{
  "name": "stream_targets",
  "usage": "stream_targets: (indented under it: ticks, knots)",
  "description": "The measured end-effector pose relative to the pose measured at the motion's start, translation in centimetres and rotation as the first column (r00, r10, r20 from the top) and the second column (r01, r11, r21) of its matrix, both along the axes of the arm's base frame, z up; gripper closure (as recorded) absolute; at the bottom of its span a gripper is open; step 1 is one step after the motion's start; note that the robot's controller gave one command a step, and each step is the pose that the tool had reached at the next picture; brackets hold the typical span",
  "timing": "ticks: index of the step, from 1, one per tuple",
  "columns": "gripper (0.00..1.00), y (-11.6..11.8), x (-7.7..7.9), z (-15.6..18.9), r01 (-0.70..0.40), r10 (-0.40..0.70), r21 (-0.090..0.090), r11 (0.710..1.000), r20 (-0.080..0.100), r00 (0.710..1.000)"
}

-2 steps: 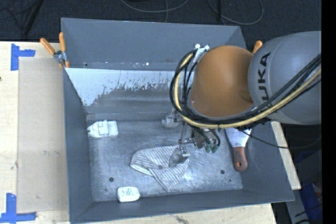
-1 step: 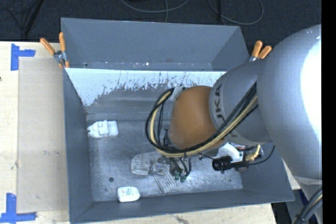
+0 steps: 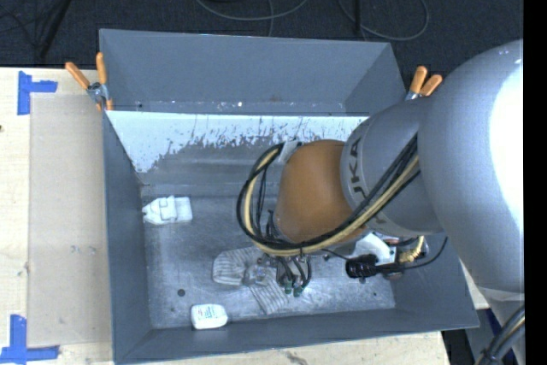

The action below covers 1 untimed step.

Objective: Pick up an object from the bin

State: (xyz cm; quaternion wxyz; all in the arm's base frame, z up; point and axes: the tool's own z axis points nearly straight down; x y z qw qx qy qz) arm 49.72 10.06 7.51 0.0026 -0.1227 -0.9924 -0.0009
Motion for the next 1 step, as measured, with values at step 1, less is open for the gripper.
stream_targets:
  ticks: [1]
  knots:
    - [1.0,-0.51,-0.99,10.52,-0.012,0.012,-0.002,1.0,0.004,1.0]
